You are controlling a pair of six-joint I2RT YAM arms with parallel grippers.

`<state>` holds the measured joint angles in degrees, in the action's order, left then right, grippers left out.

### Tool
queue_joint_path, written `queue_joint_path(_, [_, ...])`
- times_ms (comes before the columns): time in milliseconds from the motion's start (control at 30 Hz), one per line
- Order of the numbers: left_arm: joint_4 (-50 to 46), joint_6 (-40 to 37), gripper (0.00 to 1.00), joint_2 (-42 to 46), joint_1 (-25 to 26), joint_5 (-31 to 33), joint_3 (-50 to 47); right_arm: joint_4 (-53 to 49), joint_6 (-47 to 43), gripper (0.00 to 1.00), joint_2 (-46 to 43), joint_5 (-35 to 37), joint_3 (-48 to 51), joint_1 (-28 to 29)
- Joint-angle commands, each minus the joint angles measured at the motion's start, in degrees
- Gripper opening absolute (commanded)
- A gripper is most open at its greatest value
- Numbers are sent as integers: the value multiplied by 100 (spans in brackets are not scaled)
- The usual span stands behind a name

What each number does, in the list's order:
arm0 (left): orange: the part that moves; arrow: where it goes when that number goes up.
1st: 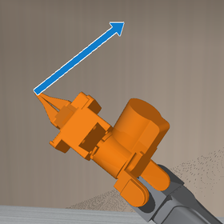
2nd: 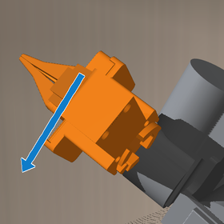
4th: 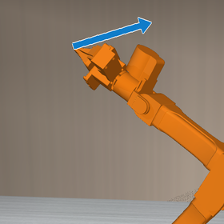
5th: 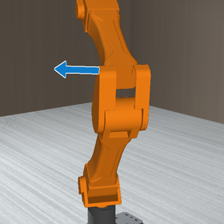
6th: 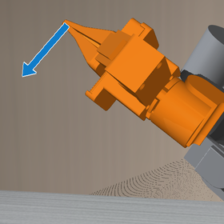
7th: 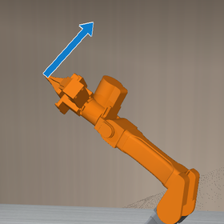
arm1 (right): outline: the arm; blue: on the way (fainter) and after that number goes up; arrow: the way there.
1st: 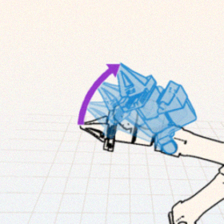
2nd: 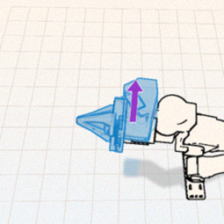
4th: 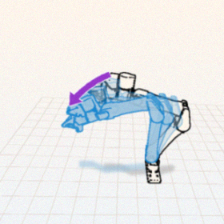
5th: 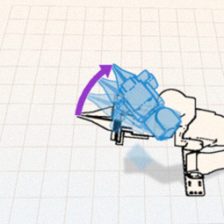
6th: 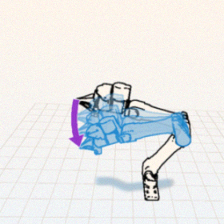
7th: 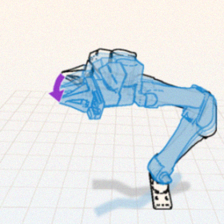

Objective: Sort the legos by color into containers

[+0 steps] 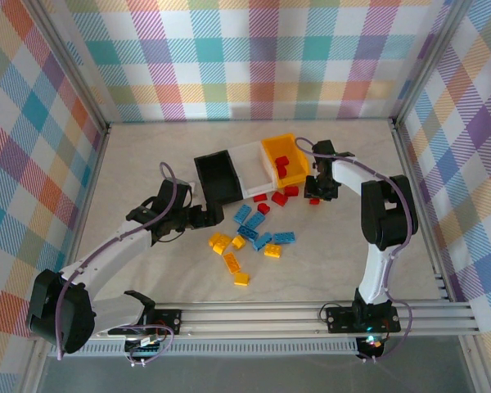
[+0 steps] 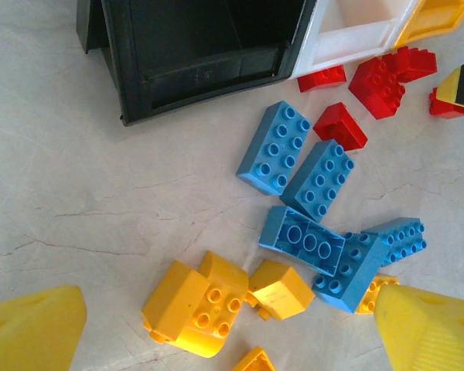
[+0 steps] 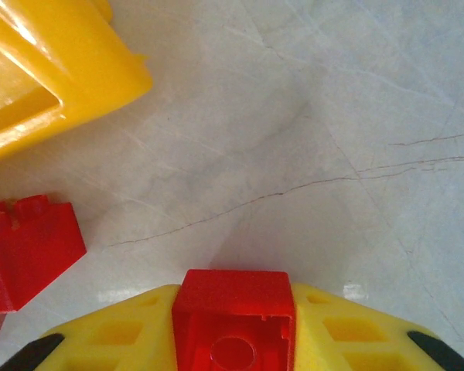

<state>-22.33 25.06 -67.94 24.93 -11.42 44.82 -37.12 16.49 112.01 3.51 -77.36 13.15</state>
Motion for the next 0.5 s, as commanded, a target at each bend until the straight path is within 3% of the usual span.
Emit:
queue_joint_path(0, [-47, -20, 96, -39, -51, 26, -39, -126, 65, 34, -170, 105, 34, 21])
queue_joint_path(233, [-22, -10, 96, -35, -55, 15, -50, -242, 125, 34, -694, -3, 83, 44])
queue_joint_path(467, [43, 16, 96, -70, -50, -27, -46, -471, 135, 35, -1111, -256, -497, 209])
